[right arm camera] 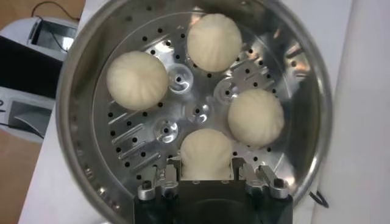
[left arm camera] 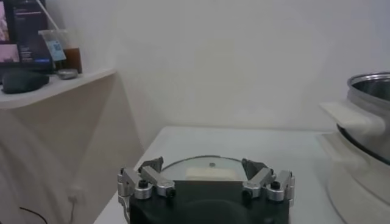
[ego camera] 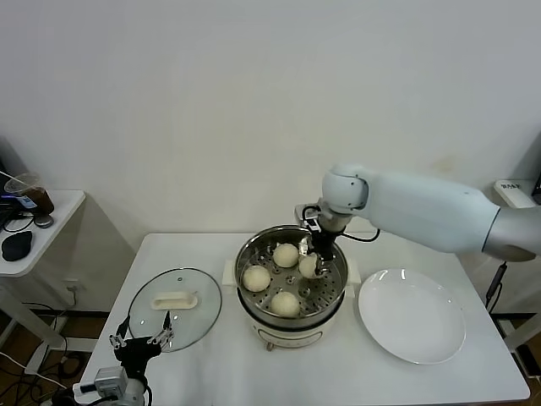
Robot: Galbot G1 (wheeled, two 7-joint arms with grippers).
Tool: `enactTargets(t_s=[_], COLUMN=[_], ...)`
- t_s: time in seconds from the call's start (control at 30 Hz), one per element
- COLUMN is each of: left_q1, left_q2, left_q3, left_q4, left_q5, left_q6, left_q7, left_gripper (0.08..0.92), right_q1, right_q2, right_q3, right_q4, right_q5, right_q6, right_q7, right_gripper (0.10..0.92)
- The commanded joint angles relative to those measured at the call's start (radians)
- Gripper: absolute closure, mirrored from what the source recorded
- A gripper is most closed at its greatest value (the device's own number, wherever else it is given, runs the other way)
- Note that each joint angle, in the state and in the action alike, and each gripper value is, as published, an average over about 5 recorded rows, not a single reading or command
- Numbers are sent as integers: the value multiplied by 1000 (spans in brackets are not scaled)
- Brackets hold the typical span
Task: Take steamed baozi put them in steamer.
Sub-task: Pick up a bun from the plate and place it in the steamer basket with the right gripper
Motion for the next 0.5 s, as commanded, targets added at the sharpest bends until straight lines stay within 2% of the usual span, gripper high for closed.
enactTargets(t_s=[0.03,0.23,0.5], left_q1=[1,0,9], left_q2=[1,0,-4], left_q3=[0,0,-10], left_q4=[6,2,-14], left_q5=[-1,0,5], left_q6=[-1,-1,1], left_q7=[0,0,3], left_gripper=[177,177,177], right_q1=[-38,-39,-32], right_q2=[10,2,-65], right_q3=[-15,4,184], right_q4=[0,-1,-6], right_q5=[-47,-48,-49], right_q6=[-3,-3,13], right_q7=[14,31,-6], right_gripper=[525,486,267])
